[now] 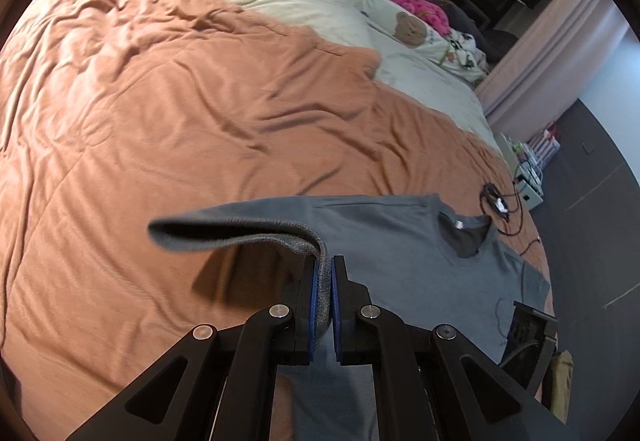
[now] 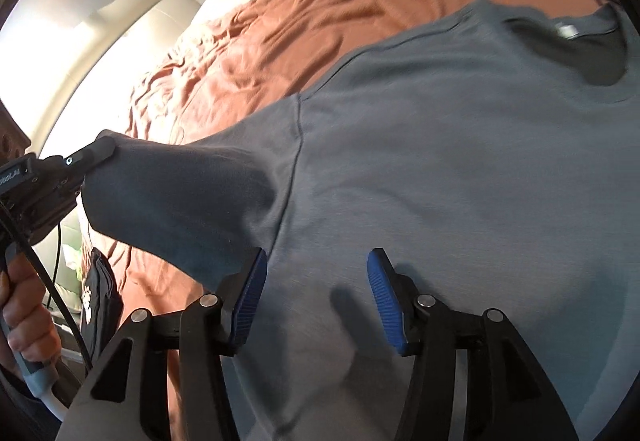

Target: Fold small clothes

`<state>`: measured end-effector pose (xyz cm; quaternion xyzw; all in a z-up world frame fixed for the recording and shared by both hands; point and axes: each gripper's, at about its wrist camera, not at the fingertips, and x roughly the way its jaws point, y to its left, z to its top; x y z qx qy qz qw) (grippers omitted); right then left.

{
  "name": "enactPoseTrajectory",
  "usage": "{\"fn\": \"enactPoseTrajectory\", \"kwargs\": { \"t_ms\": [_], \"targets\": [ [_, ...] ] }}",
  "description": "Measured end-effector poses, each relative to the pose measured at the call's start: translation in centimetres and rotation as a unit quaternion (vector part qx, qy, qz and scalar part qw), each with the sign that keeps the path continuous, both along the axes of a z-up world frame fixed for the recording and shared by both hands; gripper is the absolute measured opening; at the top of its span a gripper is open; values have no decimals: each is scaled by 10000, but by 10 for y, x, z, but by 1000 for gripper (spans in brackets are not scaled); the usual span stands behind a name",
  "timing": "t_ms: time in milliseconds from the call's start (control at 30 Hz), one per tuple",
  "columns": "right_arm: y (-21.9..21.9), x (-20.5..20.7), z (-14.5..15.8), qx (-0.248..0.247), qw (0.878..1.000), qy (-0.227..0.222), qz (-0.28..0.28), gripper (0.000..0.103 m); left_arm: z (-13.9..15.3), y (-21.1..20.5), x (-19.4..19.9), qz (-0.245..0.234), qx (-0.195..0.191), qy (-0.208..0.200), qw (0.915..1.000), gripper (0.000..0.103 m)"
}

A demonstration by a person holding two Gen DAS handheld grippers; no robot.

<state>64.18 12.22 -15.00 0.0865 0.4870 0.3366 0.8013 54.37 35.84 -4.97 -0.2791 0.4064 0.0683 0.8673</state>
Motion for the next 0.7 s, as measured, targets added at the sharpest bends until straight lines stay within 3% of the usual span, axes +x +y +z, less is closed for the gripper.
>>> {"fn": "enactPoseTrajectory", "kwargs": {
  "t_ms": [267, 567, 667, 700],
  "targets": [
    [-65, -12, 16, -8, 9996, -98, -273, 50, 0, -61, 30, -461, 117, 130, 9988, 6],
    [-122, -20, 21, -41, 9989, -107, -465, 51, -26, -132, 61, -1096, 72, 545, 9925, 7],
    [-138, -19, 19, -62, 9982, -94, -596, 66, -30, -140, 63, -1176, 34, 627, 9911, 31],
    [-141, -20, 20, -38, 9979, -101, -646, 71, -28, -139, 61, -1133, 30, 584, 9918, 44]
  ]
}}
